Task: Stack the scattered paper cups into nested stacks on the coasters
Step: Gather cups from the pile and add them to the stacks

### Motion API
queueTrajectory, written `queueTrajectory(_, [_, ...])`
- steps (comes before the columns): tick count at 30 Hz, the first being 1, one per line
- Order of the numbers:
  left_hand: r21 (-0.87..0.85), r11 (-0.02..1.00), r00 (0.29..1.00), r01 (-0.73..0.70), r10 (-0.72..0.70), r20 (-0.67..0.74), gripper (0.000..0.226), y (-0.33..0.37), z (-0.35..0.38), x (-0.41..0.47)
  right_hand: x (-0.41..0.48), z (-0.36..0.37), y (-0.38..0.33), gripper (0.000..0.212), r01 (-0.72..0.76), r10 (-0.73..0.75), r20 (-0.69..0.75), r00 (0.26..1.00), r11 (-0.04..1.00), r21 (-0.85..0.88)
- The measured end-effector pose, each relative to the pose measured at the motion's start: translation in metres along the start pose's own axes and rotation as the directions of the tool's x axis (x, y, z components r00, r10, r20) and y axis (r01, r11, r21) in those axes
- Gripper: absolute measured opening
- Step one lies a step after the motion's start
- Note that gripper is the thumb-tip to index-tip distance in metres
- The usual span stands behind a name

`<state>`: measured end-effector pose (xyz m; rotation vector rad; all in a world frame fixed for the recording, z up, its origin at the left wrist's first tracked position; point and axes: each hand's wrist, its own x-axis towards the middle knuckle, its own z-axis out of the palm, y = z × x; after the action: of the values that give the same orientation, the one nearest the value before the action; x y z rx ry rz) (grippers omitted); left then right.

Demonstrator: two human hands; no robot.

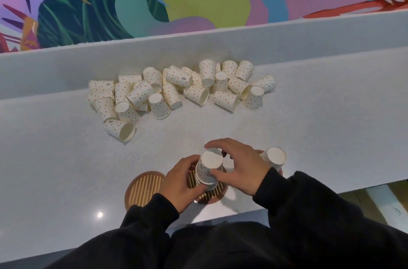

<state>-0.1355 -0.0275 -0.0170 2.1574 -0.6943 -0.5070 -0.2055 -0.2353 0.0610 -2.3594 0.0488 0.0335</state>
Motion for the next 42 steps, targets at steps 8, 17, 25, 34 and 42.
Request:
queueTrajectory(8, [0.002, 1.0, 1.0, -0.001, 0.001, 0.028, 0.064, -0.006, 0.005, -0.001, -0.007, 0.038, 0.015, 0.059, -0.066, 0.066, 0.001, 0.998, 0.995, 0.07])
queueTrajectory(17, [0.072, 0.997, 0.999, 0.012, -0.015, 0.045, 0.071, -0.015, 0.007, 0.004, -0.007, 0.055, 0.032, 0.069, -0.22, 0.214, 0.058, 0.975, 0.968, 0.122])
queueTrajectory(25, [0.094, 0.995, 0.993, 0.01, -0.021, 0.12, 0.077, -0.019, 0.004, 0.007, -0.009, 0.06, 0.043, 0.073, -0.355, 0.337, 0.162, 0.928, 0.929, 0.102])
queueTrajectory(34, [0.037, 0.995, 0.994, 0.093, -0.095, 0.05, 0.053, -0.036, -0.043, 0.019, 0.011, 0.01, 0.016, 0.061, -0.334, 0.325, 0.122, 0.938, 0.94, 0.07])
queueTrajectory(42, [0.009, 0.965, 0.867, 0.264, -0.233, -0.439, 0.05, -0.106, -0.15, 0.056, 0.102, -0.023, -0.021, 0.029, -0.244, 0.233, 0.086, 0.969, 0.957, 0.159])
